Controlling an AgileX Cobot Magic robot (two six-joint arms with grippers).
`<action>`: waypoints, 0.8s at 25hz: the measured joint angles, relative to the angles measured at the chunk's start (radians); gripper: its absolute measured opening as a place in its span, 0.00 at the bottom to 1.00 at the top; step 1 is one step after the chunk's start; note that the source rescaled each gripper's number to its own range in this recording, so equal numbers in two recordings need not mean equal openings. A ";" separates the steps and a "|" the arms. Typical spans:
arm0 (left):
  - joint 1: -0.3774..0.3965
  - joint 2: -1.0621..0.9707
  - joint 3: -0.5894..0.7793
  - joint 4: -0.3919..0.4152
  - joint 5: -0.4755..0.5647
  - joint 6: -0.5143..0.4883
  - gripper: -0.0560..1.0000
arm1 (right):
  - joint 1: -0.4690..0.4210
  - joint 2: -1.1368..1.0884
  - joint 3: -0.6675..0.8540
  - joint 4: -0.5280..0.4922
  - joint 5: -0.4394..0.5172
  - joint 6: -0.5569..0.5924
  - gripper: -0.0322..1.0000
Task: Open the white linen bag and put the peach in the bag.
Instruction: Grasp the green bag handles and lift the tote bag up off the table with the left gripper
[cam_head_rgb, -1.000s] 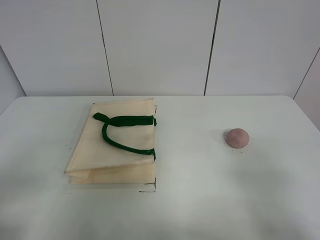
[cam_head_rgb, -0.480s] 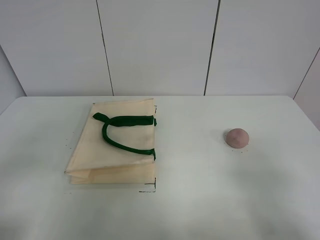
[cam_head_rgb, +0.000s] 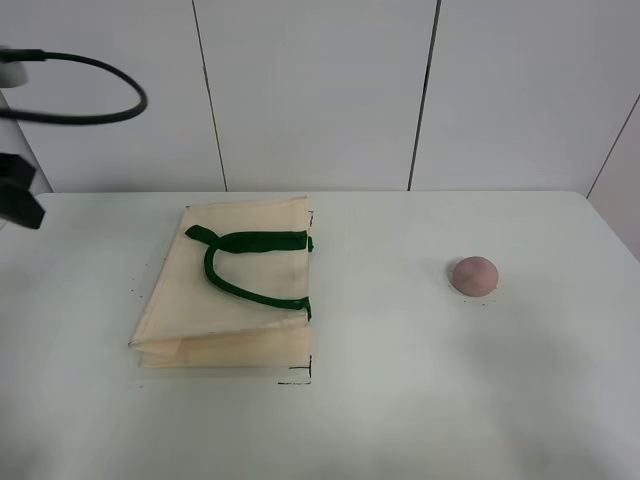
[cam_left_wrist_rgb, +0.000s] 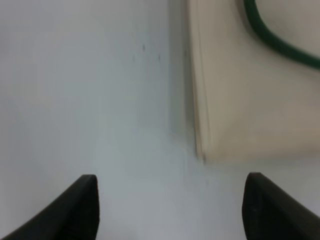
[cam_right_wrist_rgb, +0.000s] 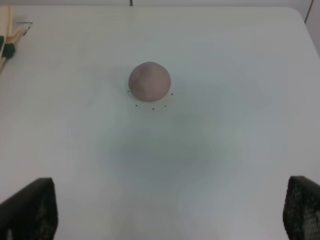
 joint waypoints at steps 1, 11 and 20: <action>0.000 0.064 -0.038 0.000 -0.008 -0.002 0.87 | 0.000 0.000 0.000 0.000 0.000 0.000 1.00; -0.101 0.590 -0.365 -0.001 -0.038 -0.134 0.87 | 0.000 0.000 0.000 0.000 0.000 0.000 1.00; -0.233 0.796 -0.427 -0.007 -0.109 -0.273 0.87 | 0.000 0.000 0.000 0.000 0.000 0.000 1.00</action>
